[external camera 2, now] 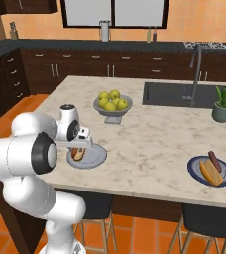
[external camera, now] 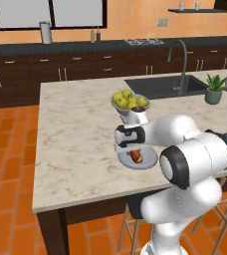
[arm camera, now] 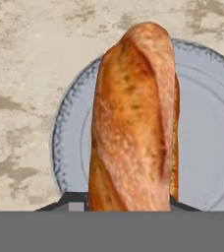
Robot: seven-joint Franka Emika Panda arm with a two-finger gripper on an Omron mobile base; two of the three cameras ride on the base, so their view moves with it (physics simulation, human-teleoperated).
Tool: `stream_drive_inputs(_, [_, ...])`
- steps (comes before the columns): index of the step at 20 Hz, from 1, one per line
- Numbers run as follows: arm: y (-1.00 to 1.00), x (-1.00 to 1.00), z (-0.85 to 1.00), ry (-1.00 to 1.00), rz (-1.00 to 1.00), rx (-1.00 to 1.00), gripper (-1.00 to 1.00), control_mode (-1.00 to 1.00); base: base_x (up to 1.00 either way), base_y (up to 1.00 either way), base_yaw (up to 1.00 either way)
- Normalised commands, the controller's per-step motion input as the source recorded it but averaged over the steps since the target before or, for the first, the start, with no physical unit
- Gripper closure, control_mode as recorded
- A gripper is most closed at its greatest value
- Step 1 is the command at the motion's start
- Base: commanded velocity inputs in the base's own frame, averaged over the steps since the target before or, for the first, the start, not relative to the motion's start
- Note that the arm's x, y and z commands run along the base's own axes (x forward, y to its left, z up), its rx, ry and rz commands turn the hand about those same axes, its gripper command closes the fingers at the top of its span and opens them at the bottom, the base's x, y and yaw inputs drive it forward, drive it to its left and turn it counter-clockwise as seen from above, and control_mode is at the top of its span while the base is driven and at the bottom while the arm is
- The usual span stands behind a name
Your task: Place one bun and one sausage from the bowl on each plate.
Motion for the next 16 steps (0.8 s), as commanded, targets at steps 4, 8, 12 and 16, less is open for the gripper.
stream_drive_inputs(4, [0.01, 0.03, -0.25, 0.0, 0.0, 0.0, 1.0, -1.0, 0.0, 0.0, 0.0])
stream_drive_inputs(8, [0.0, 0.17, -0.29, 0.0, 0.03, 0.0, 1.0, -1.0, 0.0, 0.0, 0.0])
stream_drive_inputs(12, [-0.02, 0.05, -0.13, 0.0, 0.02, 0.0, -1.0, -1.0, 0.0, 0.0, 0.0])
stream_drive_inputs(16, [-0.01, 0.0, -0.03, 0.0, 0.0, 0.0, -1.0, -1.0, 0.0, 0.0, 0.0])
